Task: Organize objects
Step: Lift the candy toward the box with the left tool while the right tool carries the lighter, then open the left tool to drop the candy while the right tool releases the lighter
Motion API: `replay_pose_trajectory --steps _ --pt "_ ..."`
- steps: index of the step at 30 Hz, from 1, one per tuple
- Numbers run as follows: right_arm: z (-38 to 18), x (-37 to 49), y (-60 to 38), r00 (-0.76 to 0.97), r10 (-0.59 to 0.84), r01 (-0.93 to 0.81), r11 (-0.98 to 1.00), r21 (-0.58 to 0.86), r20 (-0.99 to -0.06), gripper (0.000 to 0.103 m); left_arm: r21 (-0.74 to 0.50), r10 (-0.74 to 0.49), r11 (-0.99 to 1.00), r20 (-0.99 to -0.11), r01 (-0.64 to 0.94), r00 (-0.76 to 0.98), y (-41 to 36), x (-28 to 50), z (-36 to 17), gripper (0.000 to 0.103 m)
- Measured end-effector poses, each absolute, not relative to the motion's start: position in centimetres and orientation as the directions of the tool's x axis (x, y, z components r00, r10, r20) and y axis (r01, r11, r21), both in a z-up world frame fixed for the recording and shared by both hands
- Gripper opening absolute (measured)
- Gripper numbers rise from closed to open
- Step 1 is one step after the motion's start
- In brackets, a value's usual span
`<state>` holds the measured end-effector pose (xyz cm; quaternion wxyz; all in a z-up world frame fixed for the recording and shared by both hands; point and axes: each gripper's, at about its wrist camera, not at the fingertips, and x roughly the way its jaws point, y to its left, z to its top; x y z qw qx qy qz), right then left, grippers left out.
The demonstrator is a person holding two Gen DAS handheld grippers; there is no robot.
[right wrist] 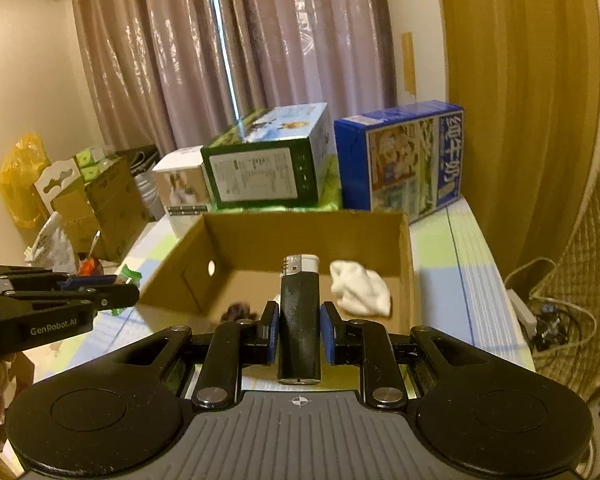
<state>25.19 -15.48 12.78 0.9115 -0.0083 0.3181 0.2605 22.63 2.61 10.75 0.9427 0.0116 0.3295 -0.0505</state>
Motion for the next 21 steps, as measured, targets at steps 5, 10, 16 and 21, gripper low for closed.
replay_pose_trajectory --steps 5,10,16,21 --pt "12.8 29.9 -14.0 0.637 0.464 -0.473 0.866 0.162 -0.615 0.019 0.004 -0.076 0.995 -0.653 0.103 0.753 3.1 27.3 10.8 0.016" --pt "11.8 33.1 -12.4 0.613 0.454 -0.476 0.865 0.155 -0.647 0.019 0.021 -0.06 0.994 -0.691 0.103 0.721 3.5 30.9 9.6 0.016" --pt "9.7 35.7 -11.4 0.579 0.442 -0.47 0.867 0.162 -0.684 0.019 0.018 -0.051 0.995 -0.732 0.094 0.679 4.0 33.8 7.3 0.016" --pt "8.6 36.8 -11.4 0.574 0.437 -0.454 0.874 0.176 -0.693 0.019 -0.003 -0.063 0.996 -0.747 0.092 0.662 4.3 35.4 6.1 0.016"
